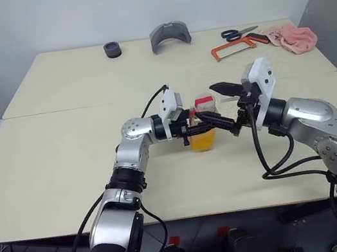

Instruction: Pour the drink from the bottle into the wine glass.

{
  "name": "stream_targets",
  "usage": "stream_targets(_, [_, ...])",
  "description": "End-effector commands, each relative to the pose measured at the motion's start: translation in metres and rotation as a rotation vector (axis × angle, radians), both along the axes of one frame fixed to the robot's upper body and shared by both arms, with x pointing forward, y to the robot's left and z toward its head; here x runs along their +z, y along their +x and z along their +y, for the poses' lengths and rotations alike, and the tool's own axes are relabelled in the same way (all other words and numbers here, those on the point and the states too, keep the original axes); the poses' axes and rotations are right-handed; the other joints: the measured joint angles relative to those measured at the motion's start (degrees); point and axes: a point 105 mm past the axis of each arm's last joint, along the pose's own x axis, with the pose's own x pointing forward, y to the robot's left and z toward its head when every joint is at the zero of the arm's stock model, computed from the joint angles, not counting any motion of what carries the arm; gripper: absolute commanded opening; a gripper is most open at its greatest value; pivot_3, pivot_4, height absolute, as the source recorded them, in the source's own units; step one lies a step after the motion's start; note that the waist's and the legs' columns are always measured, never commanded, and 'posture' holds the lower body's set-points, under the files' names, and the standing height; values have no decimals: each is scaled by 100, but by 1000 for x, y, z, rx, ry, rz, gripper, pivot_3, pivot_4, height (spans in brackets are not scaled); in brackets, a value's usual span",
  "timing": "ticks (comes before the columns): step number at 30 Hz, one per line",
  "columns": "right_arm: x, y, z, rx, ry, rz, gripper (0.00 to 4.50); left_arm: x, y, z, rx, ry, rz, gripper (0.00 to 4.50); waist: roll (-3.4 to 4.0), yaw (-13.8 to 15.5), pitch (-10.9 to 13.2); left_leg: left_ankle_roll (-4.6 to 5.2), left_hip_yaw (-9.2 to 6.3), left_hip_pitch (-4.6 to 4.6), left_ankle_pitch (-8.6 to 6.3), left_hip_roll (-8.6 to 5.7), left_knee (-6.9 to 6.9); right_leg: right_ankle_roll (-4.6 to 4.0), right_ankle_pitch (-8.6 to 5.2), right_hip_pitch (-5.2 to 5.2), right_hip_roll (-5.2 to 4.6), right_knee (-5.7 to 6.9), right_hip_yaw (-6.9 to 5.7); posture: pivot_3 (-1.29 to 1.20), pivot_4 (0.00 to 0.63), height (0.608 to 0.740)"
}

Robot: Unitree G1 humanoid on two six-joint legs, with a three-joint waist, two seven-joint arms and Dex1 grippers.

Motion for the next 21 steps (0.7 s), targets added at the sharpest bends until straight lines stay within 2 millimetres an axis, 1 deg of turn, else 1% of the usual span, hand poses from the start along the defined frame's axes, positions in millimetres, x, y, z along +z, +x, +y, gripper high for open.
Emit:
stream_targets(1, [14,-3,3,14,29,-60,3181,14,-5,-3,-26,-22,-73,1605,0,0,0,0,0,0,0,0,0,0,0,0,0,0,0,0,150,740])
stream_targets(3, [14,-3,4,17,30,-59,2427,14,-5,-3,-26,-22,-73,1605,0,0,0,0,0,0,0,0,0,0,0,0,0,0,0,0,150,740])
stream_targets(5, [12,-5,5,23,17,-61,1828,14,-5,-4,-26,-22,-73,1605,0,0,0,0,-1,0,0,0,0,0,0,0,0,0,0,0,150,740])
stream_targets(7, [11,-6,5,25,6,-68,1822,14,-5,-4,-25,-22,-73,1605,0,0,0,0,-1,0,0,0,0,0,0,0,0,0,0,0,150,740])
stream_targets(9, [11,-6,5,18,-46,-125,1822,14,-5,-4,-25,-22,-73,1605,0,0,0,0,-1,0,0,0,0,0,0,0,0,0,0,0,150,740])
stream_targets(11, [15,-7,6,4,-88,-221,1822,13,-5,-4,-24,-23,-72,1599,0,0,0,0,0,0,0,-1,0,0,0,0,0,-1,-1,0,150,740])
stream_targets(13, [22,-7,5,-27,-92,-322,1797,13,-5,-4,-22,-23,-71,1590,0,0,0,0,2,0,0,-3,0,0,0,0,1,-1,-1,0,150,740])
stream_targets(15, [26,-8,4,-38,-47,-356,1725,12,-5,-3,-21,-24,-69,1587,0,0,0,0,3,0,0,-2,0,0,0,0,1,-1,-1,0,150,740])
stream_targets(17, [27,-10,2,-35,19,-332,1724,12,-6,-3,-19,-25,-68,1587,0,-1,0,0,3,0,0,-1,-1,0,0,0,2,0,0,0,150,740])
stream_targets(19, [35,-11,-8,-64,162,-269,1724,12,-5,-3,-11,-29,-68,1587,0,0,0,-1,1,0,1,1,0,0,0,0,1,1,0,0,150,740])
stream_targets(20, [37,-11,-12,-77,203,-251,1724,12,-5,-2,-7,-31,-68,1587,0,2,0,-1,-2,0,1,4,1,0,0,0,0,1,0,0,150,740])
stream_targets(21, [39,-9,-20,-114,228,-242,1724,13,-4,-1,2,-37,-65,1587,0,5,0,-2,-6,-1,1,7,1,0,0,0,-4,2,0,0,150,740])
